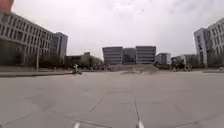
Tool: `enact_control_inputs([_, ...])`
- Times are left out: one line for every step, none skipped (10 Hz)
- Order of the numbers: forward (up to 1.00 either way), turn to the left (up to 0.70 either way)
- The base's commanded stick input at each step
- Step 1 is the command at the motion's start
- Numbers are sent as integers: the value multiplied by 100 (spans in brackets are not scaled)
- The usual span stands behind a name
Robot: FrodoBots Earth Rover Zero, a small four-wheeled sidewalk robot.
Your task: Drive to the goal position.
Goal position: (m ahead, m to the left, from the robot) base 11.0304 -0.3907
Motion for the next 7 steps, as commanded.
enact_control_inputs([85, 0])
enact_control_inputs([85, 0])
enact_control_inputs([85, 0])
enact_control_inputs([85, 0])
enact_control_inputs([85, 0])
enact_control_inputs([85, 0])
enact_control_inputs([85, -2])
